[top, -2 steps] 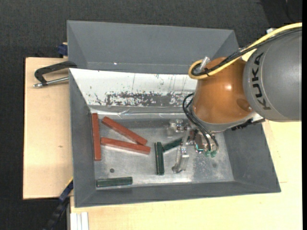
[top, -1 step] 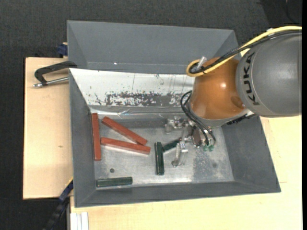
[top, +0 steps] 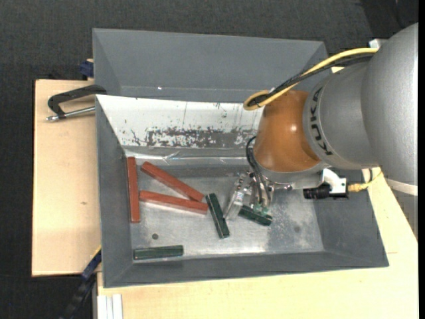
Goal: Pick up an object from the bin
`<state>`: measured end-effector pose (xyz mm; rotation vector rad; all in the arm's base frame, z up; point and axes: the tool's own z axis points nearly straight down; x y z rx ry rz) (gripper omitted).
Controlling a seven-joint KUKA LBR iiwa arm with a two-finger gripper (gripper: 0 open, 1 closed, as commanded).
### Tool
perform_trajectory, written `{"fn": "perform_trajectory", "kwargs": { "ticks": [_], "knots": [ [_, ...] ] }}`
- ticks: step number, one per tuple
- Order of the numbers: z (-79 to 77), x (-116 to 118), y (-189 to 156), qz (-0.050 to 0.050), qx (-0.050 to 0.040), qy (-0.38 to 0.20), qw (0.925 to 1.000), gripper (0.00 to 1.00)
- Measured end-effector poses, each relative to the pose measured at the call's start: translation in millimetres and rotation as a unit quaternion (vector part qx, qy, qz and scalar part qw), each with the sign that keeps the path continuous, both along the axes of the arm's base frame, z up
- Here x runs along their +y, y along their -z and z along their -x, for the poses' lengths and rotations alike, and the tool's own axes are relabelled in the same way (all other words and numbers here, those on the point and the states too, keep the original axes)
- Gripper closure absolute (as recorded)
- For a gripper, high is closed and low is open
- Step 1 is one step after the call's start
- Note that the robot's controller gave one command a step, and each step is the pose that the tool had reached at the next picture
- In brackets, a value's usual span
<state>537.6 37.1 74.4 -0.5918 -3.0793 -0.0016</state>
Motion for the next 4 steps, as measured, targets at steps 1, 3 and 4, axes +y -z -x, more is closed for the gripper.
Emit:
{"fn": "perform_trajectory", "kwargs": {
  "ticks": [1, 3, 4],
  "knots": [
    [-0.1, -0.2, 3.4, 0.0, -0.0031, 0.001, 1.0, 0.0],
    [33.9, -96.8, 4.0, 0.0, -0.002, -0.099, 0.9951, 1.0],
    [33.9, -96.6, 4.0, 0.0, -0.002, -0.099, 0.9951, 1.0]
  ]
}}
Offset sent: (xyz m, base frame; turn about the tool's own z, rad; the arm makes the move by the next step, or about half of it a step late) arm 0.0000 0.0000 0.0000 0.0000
